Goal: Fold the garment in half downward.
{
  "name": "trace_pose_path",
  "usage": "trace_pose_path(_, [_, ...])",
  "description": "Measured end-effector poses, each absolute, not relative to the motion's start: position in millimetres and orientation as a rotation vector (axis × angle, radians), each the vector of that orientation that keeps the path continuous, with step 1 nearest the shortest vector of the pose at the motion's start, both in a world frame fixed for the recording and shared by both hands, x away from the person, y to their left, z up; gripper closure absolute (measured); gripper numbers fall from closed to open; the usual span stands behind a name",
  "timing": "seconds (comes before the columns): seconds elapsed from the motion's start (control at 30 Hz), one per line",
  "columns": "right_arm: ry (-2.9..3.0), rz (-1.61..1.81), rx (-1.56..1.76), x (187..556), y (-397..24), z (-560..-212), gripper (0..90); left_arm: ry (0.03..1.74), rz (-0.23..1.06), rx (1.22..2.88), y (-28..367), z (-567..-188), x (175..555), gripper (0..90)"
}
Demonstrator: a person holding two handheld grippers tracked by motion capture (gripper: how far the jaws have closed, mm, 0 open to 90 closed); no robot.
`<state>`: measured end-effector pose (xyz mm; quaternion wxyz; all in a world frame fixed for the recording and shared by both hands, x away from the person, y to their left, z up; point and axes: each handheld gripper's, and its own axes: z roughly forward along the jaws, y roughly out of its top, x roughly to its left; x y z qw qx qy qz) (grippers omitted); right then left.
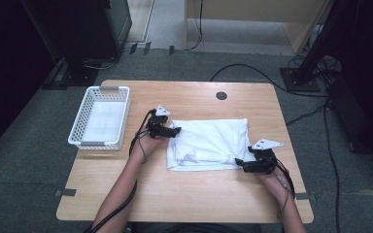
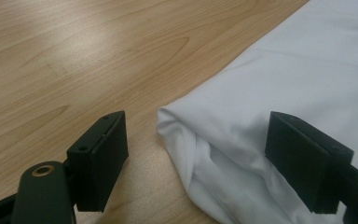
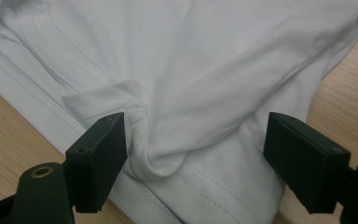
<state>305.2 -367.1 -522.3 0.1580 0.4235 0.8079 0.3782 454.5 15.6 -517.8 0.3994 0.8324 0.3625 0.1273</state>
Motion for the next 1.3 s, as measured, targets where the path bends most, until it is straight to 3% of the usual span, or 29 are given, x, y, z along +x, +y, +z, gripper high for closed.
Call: trace_pose_path(1.3, [2.081,1.055,1.401,296.6,-341.3,-504.4,22.6,0.929,0.365,2.126,10.3,-519.8,456.2,21.6])
